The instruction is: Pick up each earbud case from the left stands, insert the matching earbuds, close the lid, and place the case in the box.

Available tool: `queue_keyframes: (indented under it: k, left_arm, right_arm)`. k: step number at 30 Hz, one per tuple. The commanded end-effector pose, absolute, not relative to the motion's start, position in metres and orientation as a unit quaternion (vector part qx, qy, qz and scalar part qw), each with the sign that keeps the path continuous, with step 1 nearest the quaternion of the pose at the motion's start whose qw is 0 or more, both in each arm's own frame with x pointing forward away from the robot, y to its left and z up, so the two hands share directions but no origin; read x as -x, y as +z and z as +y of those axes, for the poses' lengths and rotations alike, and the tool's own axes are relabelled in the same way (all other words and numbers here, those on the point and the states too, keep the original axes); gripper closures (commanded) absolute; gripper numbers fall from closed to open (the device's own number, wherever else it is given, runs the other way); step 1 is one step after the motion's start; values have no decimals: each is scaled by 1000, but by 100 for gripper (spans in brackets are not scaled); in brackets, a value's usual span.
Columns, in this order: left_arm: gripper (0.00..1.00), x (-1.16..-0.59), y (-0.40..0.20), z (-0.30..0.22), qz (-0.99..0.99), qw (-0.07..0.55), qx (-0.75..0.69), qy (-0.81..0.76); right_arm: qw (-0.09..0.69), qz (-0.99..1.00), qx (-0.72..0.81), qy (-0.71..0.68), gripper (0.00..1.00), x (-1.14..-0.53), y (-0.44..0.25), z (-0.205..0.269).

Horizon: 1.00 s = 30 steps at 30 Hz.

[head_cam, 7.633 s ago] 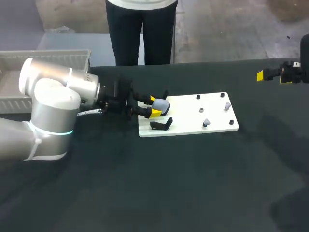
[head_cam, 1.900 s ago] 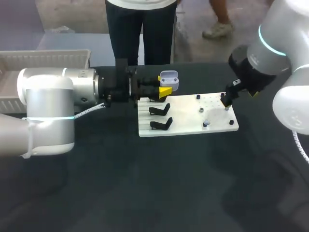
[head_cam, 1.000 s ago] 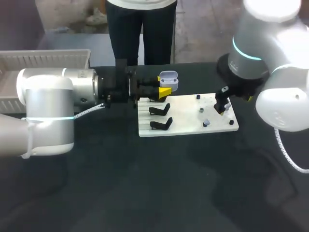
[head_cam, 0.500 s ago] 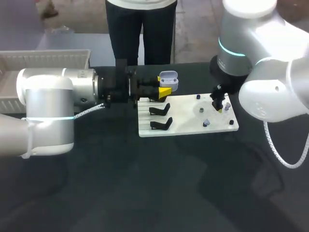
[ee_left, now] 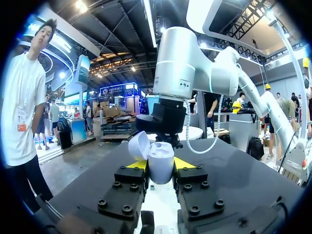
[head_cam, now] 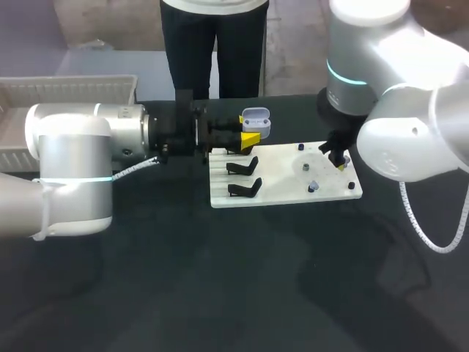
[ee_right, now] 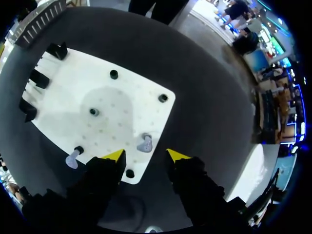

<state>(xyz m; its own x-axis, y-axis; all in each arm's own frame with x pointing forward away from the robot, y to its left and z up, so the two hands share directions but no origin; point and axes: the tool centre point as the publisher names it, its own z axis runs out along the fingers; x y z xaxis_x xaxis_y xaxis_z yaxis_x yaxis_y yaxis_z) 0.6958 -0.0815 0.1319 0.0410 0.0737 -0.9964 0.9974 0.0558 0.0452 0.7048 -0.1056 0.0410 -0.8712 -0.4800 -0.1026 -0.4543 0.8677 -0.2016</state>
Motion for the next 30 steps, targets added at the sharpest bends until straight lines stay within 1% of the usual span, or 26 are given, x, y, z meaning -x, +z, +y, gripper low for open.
queue_keyframes:
  k: [1,7,18,21,23,27,30]
  left_arm:
    - [100,-694,132,-82,522,508,-513,-454]
    - [100,-694,132,-82,522,508,-513,-454]
    - [100,-694,132,-82,522,508,-513,-454]
    - [100,-694,132,-82,522,508,-513,-454]
    - [100,-694,132,-82,522,508,-513,-454]
    - [100,-694,132,-82,522,508,-513,-454]
    - [100,-694,132,-82,522,508,-513,-454]
  right_arm:
    - [71,964,243,-87,49,-710,38,-102]
    - [70,963,245,-86,52,-714,34,-100]
    - [67,964,243,-85,52,-715,31,-101]
    - [67,965,240,-84,54,-715,31,-102]
    - [68,965,238,-83,57,-714,31,-102]
    - [69,966,234,-82,59,-714,30,-103]
    - [69,966,234,-81,59,-714,30,-103]
